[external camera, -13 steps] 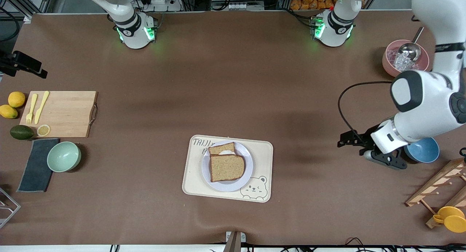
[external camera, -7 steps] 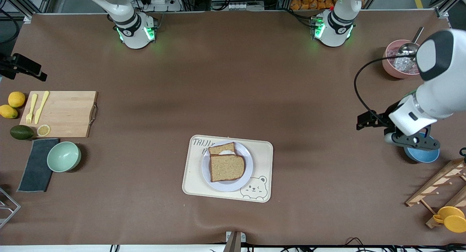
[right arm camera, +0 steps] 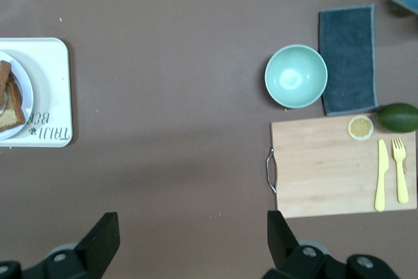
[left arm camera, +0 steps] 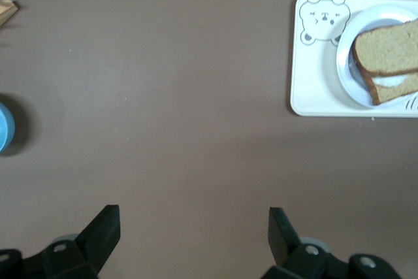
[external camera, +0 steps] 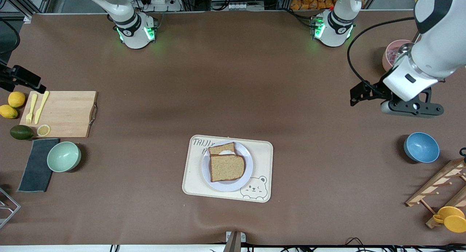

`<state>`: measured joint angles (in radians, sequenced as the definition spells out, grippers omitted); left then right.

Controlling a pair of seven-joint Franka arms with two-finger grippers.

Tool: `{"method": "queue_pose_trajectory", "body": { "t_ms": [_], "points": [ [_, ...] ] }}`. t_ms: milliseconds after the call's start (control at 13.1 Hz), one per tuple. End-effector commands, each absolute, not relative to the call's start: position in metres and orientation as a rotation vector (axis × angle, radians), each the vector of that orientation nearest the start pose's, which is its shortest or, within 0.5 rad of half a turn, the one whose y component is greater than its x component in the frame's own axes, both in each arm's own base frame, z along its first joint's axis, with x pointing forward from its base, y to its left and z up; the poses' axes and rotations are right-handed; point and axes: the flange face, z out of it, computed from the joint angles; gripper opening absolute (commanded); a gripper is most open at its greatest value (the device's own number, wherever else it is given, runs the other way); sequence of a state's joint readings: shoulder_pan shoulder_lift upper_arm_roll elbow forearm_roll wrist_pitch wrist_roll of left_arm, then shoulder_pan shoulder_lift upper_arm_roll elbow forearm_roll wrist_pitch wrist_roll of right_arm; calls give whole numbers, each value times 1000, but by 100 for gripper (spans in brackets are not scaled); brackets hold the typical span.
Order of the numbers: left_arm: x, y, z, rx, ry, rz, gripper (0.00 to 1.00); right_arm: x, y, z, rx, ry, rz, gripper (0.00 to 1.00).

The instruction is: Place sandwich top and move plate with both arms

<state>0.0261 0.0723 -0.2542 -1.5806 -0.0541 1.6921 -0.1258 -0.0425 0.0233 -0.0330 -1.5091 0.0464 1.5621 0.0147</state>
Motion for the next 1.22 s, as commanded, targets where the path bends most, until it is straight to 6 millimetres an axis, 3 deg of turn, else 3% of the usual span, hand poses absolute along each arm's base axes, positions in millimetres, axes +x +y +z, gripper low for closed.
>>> {"method": "queue_pose_trajectory", "body": {
  "t_ms": [0, 382, 687, 1145],
  "points": [
    [555, -118, 617, -3183, 102, -77, 100, 563, -28, 645, -3091, 119, -75, 100],
    [552, -115, 621, -3196, 83, -47, 100, 564, -27, 645, -3091, 114, -77, 100],
    [527, -117, 629, -3160, 163, 102, 100, 564, -35, 642, -3092, 136, -66, 100],
    [528, -110, 631, -3107, 192, 76, 100, 572, -30, 637, -3091, 126, -87, 100]
  ]
}}
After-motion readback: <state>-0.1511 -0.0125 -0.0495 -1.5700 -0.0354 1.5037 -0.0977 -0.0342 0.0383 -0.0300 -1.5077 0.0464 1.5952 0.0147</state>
